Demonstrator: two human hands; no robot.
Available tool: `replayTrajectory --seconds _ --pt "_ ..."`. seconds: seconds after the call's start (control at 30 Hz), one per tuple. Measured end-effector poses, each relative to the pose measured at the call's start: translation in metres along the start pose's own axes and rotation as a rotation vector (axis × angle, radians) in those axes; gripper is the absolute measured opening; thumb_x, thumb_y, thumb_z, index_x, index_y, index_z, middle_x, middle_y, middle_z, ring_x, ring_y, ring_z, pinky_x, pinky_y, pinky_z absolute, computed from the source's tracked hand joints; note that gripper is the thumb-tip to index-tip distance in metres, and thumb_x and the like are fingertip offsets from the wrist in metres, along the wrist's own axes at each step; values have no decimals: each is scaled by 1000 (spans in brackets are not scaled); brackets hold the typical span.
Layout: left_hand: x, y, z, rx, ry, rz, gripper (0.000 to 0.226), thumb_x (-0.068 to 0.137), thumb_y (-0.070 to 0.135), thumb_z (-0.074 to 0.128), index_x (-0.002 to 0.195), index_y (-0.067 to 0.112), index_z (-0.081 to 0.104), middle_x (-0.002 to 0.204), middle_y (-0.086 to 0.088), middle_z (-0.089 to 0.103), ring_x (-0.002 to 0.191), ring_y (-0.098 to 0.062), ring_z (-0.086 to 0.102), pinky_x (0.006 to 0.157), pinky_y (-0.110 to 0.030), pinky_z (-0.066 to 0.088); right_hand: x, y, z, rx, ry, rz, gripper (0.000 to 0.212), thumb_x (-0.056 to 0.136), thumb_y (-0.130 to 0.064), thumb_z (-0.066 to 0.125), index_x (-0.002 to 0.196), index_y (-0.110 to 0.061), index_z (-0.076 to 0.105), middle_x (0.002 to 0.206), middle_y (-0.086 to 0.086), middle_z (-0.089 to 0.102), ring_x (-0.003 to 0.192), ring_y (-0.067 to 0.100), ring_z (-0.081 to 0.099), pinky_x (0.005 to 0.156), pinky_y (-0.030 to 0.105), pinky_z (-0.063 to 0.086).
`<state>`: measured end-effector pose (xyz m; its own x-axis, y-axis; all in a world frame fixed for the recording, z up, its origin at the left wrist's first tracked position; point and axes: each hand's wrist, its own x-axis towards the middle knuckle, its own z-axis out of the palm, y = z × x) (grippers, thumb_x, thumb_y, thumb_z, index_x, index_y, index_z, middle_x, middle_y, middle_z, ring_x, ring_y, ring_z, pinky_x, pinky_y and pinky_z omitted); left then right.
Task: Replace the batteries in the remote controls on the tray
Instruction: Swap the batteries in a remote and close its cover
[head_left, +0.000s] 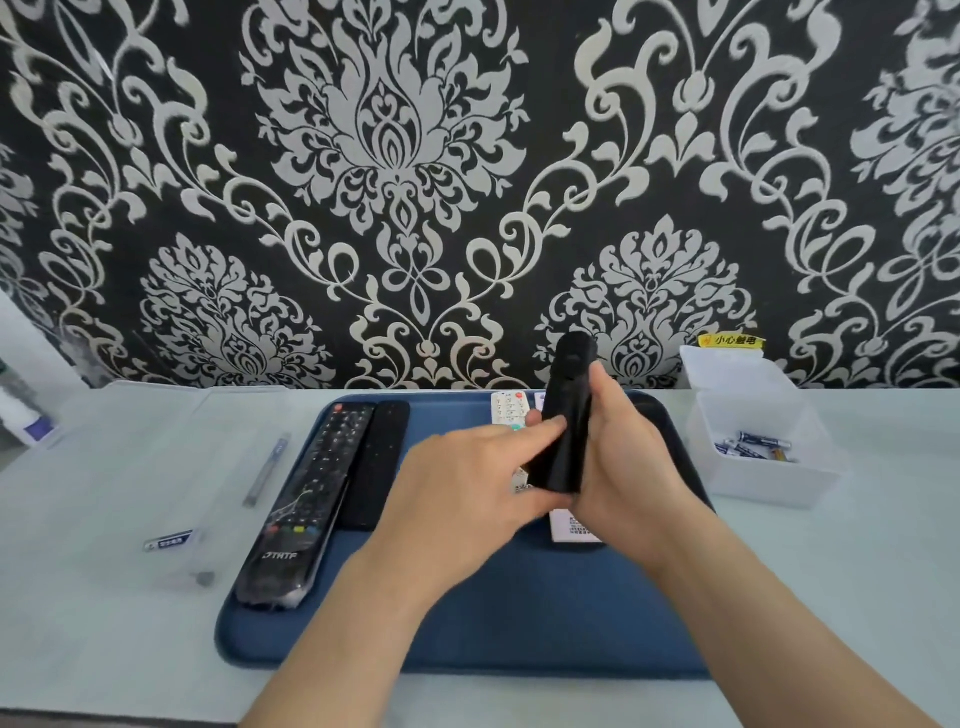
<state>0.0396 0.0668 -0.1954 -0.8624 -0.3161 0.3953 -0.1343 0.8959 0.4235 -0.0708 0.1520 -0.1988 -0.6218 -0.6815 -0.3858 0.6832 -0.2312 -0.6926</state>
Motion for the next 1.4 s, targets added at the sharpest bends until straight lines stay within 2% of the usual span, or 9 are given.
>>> replayTrajectory --seconds 0.27,0.5,0.7,0.77,0.93,1.03,1.17,1.3,1.4 --pt "-3 -8 -2 -251 23 -64 48 80 39 72 126 41 58 57 26 51 55 6 45 57 -9 30 -2 7 2 -155 -36 -119 44 101 -49 40 99 -13 66 77 5 73 75 22 69 77 45 56" --pt "-4 -8 -7 -378 55 -94 38 86 40 66 123 35 62 52 24 52 50 1 46 57 -13 36 -3 15 5 -197 -37 -119 47 101 -49 39 103 -12 68 112 19 71 105 34 69 95 53 52" --pt "-3 -18 -28 -320 484 -123 22 87 32 57 77 18 70 57 -2 56 52 -8 42 51 -23 33 1 12 4 -137 -1 -171 46 102 -47 40 97 -7 61 66 8 62 53 20 58 48 28 45" --pt "-4 -35 -40 -309 410 -244 33 83 35 56 67 7 62 54 -8 46 53 -12 38 53 -28 29 2 10 1 -139 16 -168 45 102 -47 40 94 -8 60 66 8 61 53 21 55 47 28 43" --pt "-12 -55 -33 -67 -245 -552 35 84 47 59 68 15 62 56 9 50 58 -12 50 62 -28 39 2 14 3 -119 -31 -118 44 103 -45 39 98 -7 60 69 11 60 52 21 55 44 27 43" --pt "-14 -45 -29 251 -178 -448 30 83 52 59 109 38 63 83 9 66 85 -13 62 74 -30 49 2 17 5 -105 -83 -81 42 103 -44 38 99 -9 60 69 11 61 53 22 55 44 27 42" --pt "-7 -25 -20 -337 158 -333 18 93 32 51 86 32 68 54 5 47 49 -9 39 49 -26 36 1 18 5 -47 -148 -24 37 103 -37 41 106 -5 59 75 11 62 59 21 59 50 27 48" --pt "0 -15 -15 -1106 89 -689 26 97 12 45 92 16 70 67 -2 51 53 -9 38 41 -18 27 -1 19 4 73 -235 20 27 100 -23 45 107 -4 62 92 11 68 88 24 68 81 32 57" --pt "3 -19 -7 -895 121 -659 32 97 2 40 107 18 67 77 -1 62 56 -7 49 49 -20 41 -6 24 7 146 -273 49 30 98 -38 48 98 -16 69 112 5 69 107 22 60 103 45 45"
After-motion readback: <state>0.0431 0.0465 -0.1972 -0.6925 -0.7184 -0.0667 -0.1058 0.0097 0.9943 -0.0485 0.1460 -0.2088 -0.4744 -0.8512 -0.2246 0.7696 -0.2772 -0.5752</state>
